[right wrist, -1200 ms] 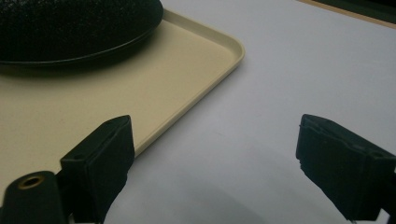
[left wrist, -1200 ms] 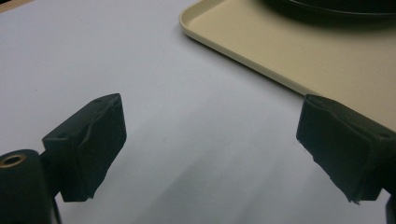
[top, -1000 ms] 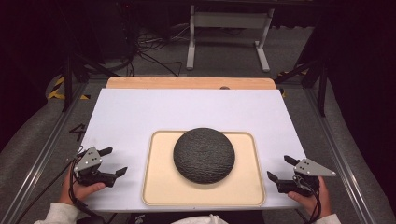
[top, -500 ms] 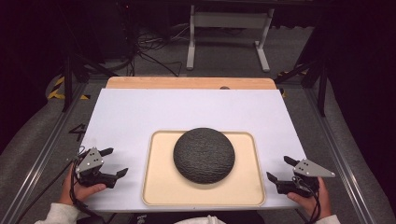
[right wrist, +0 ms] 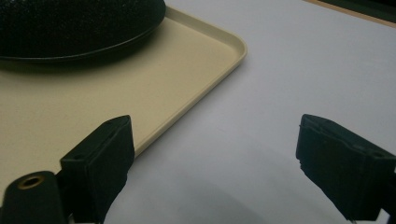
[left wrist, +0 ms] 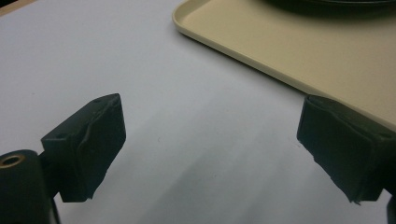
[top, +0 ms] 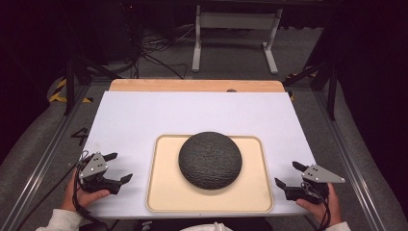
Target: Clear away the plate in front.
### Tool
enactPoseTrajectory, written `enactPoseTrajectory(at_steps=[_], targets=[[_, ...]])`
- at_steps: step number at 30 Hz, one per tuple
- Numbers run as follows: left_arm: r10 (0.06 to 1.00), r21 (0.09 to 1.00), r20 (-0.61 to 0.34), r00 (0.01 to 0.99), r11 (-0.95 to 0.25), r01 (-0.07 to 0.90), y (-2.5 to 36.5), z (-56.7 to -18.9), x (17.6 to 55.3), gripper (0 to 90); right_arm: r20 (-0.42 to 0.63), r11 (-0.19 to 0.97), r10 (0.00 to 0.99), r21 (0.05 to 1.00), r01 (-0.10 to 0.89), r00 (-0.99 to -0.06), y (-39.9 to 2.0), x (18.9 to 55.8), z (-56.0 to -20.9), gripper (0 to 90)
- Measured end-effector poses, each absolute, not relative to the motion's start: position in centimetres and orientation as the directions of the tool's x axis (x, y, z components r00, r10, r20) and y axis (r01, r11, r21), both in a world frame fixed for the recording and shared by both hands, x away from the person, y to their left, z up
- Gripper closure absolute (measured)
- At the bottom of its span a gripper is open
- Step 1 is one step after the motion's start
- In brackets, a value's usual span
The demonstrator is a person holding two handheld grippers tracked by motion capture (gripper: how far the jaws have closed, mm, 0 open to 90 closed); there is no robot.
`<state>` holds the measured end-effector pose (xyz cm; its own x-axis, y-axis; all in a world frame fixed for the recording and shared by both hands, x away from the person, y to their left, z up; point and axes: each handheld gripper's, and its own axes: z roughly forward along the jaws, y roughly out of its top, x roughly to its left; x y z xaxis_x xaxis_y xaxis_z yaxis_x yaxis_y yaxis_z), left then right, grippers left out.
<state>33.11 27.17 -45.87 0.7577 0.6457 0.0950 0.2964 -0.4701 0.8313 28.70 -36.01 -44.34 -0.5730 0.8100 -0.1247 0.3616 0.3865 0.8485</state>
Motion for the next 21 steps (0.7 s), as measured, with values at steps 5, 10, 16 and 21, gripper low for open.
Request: enactPoseTrajectory(at_steps=[5,10,16,21], targets=[[0.642,0.829,0.099,0.761,-0.476,0.294,27.04,-45.85,33.13,9.1,-0.125,0.386,0.811,0.848,0.363,-0.572,-36.07,28.72,-44.36,12.1],[0.642,0.827,0.105,0.759,-0.480,0.292,26.91,-45.81,33.13,9.1,-0.125,0.386,0.810,0.849,0.361,-0.572,-36.10,28.74,-44.37,12.1],[0.640,0.827,0.106,0.761,-0.482,0.290,26.81,-45.75,33.16,9.1,-0.125,0.386,0.812,0.848,0.363,-0.569,-36.20,28.74,-44.41,12.1],[0.642,0.828,0.104,0.760,-0.479,0.292,26.72,-45.73,33.27,9.1,-0.122,0.381,0.814,0.851,0.363,-0.568,-36.23,28.66,-44.35,12.1]])
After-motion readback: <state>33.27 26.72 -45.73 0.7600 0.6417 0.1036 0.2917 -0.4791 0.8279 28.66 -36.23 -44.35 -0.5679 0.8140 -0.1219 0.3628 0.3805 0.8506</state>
